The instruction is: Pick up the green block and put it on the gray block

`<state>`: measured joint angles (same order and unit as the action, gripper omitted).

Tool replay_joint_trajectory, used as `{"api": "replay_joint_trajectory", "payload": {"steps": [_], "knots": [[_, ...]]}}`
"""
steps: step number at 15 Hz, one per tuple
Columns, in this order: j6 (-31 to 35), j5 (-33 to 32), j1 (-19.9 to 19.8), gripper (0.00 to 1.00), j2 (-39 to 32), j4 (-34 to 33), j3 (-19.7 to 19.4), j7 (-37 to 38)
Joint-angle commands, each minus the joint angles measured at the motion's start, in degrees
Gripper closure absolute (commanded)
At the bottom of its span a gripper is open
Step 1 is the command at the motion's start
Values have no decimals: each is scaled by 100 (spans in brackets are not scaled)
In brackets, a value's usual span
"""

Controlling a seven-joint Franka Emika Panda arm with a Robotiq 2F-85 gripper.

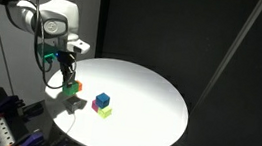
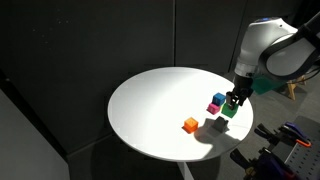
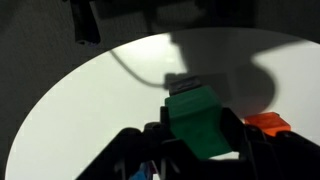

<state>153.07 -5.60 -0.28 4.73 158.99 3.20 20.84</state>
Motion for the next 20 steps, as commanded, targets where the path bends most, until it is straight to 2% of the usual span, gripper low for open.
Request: {"api": "replay_joint_trajectory", "payload": {"steps": [1, 12, 20], "knots": [[-19, -31, 7, 71, -10, -26, 8, 33], [-17, -120, 17, 71, -168, -146, 17, 110], [-7, -138, 89, 71, -541, -414, -19, 132]]}}
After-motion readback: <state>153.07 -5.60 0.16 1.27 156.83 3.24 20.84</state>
